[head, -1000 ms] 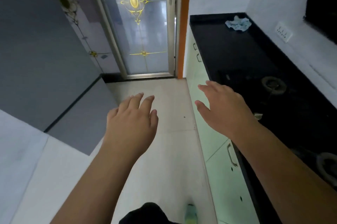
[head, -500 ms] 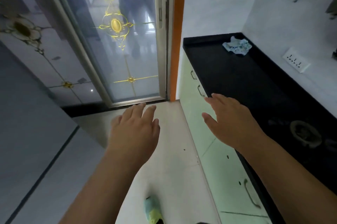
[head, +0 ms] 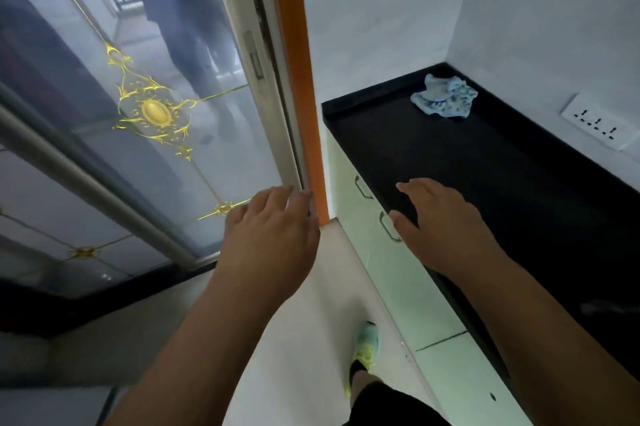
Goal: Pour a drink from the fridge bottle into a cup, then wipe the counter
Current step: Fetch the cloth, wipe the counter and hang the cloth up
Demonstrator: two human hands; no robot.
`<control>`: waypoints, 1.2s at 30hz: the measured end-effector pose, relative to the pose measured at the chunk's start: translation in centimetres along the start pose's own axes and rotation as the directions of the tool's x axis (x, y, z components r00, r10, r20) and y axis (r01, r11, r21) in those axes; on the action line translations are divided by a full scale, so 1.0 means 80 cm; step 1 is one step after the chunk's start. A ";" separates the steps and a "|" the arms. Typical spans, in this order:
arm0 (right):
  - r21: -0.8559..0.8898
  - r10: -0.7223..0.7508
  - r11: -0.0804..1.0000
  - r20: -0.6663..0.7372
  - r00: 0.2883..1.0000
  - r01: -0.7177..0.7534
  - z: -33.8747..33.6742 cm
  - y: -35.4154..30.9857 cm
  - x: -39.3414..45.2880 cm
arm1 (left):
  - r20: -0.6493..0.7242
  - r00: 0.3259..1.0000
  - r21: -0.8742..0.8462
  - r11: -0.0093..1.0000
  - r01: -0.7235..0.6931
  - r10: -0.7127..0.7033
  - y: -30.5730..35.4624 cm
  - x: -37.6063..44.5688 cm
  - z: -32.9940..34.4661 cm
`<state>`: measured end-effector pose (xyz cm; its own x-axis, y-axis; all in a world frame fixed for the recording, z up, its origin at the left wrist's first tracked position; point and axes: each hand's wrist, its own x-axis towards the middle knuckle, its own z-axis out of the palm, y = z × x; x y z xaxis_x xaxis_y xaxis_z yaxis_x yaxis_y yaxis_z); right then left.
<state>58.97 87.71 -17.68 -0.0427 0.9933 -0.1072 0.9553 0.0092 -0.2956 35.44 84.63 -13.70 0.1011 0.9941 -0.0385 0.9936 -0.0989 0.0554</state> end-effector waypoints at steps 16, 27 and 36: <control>0.071 0.229 0.972 -0.037 0.973 -0.226 -0.066 0.104 0.320 | 0.106 0.934 0.004 0.939 -0.343 0.341 0.070 0.417 0.005; 0.162 0.605 0.783 0.028 0.796 -0.601 -0.056 0.153 0.406 | 0.234 0.696 -0.017 0.718 -0.696 0.679 0.152 0.652 0.054; 0.210 0.773 0.602 0.087 0.628 -0.771 -0.023 0.164 0.450 | 0.529 0.523 0.046 0.593 -0.804 0.668 0.225 0.800 0.162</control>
<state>70.51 123.79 -23.71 0.6867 0.6207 -0.3785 0.5465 -0.7840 -0.2943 60.48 145.94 -28.11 0.7436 0.4310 -0.5111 0.5105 -0.8597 0.0179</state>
